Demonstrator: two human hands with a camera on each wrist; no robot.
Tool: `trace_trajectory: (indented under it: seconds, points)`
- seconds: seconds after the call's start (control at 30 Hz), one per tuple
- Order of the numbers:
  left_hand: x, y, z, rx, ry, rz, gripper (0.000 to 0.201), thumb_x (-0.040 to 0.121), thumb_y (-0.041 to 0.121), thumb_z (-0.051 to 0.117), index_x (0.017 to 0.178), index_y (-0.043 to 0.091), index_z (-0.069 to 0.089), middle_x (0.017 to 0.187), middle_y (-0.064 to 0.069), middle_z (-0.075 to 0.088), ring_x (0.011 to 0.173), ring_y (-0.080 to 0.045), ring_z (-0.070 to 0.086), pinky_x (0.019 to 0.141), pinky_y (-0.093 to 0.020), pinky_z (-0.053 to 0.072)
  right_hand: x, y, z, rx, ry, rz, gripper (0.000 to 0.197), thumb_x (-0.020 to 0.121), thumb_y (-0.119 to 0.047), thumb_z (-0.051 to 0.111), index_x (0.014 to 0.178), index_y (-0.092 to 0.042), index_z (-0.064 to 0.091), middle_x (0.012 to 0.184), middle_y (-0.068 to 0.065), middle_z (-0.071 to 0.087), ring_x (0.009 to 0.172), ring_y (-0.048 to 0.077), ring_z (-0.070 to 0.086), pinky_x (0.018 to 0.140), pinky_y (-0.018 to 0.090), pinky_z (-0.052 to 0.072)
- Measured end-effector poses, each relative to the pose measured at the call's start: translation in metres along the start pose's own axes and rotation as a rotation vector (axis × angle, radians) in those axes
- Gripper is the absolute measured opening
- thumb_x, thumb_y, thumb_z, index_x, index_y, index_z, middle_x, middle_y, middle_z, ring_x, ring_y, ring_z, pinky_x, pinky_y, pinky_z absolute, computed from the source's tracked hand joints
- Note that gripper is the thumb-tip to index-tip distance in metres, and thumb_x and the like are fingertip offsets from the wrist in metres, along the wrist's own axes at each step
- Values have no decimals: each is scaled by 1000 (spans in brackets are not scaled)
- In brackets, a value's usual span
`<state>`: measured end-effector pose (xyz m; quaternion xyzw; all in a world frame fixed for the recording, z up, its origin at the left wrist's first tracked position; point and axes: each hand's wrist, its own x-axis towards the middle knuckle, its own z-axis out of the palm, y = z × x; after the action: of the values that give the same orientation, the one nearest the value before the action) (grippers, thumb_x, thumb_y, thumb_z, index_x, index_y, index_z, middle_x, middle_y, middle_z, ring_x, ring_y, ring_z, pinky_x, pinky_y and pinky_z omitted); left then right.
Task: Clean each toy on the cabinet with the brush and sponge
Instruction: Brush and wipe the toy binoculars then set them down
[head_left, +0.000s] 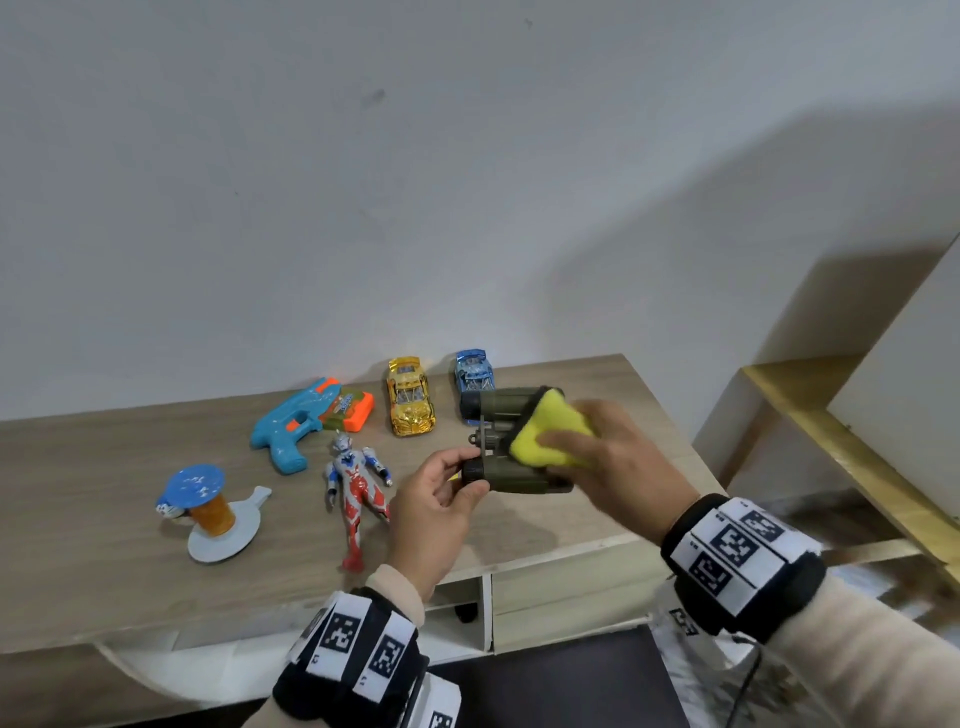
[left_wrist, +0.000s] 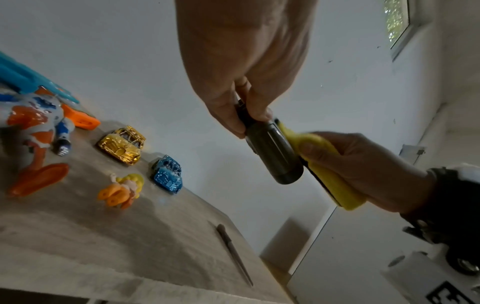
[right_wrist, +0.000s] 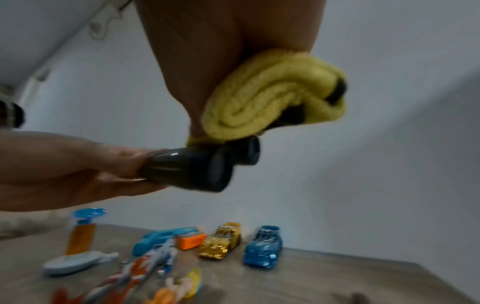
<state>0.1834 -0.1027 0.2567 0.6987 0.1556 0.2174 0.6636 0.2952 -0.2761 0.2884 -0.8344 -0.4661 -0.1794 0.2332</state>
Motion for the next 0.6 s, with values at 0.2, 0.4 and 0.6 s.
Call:
trace_trajectory:
  seconds: [0.2,0.4,0.6]
  points:
    - [-3,-2,1,75,-59,38,36,82,-3,67,100,28,63,101,13,66,91,14,62,76,-6,47,13,0,-21,-99,159,16,28,82,-24,61,106,-12,67,108,28,55,94,41,55,77,40,49]
    - [-6,6,9,147,-79,110,34,81,-1,69,101,26,63,95,15,65,84,22,58,75,-2,45,21,-1,0,-88,21,-47,29,77,-8,64,105,-13,65,106,27,55,88,41,54,74,48,52]
    - [-7,2,1,157,-47,123,40,81,0,69,98,35,62,99,18,65,93,14,62,77,-4,46,22,12,-22,-87,110,148,31,80,-13,65,111,-15,64,108,31,53,91,45,54,76,49,52]
